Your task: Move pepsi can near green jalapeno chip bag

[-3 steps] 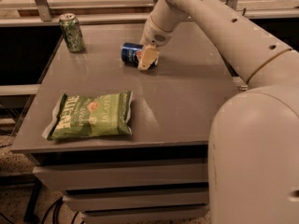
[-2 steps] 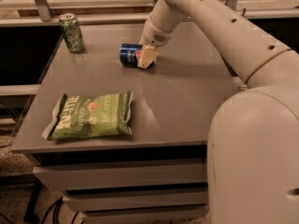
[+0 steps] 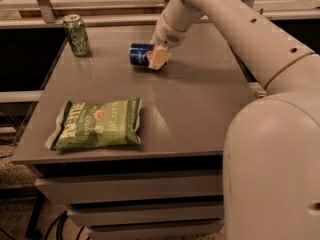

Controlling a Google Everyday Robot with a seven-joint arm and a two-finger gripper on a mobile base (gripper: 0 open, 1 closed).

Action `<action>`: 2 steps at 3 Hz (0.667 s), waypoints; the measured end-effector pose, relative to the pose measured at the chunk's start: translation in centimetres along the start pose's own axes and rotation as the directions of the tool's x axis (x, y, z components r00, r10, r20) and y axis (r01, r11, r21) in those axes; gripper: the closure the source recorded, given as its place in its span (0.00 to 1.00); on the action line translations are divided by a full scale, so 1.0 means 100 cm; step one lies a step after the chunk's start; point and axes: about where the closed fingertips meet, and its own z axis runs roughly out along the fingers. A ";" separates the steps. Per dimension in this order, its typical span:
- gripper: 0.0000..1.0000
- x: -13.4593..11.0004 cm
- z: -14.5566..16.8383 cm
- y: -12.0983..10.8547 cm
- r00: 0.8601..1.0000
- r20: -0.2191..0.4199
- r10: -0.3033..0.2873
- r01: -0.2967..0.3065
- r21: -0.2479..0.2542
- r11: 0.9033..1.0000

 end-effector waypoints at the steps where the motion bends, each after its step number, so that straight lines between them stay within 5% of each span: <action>1: 1.00 -0.009 -0.014 0.000 0.999 0.016 -0.035 0.034 0.009 0.999; 2: 1.00 -0.025 -0.030 0.005 0.995 0.035 -0.091 0.091 0.005 0.996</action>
Offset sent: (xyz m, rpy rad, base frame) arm -0.0321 0.0140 0.0686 0.0120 -0.0810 0.1569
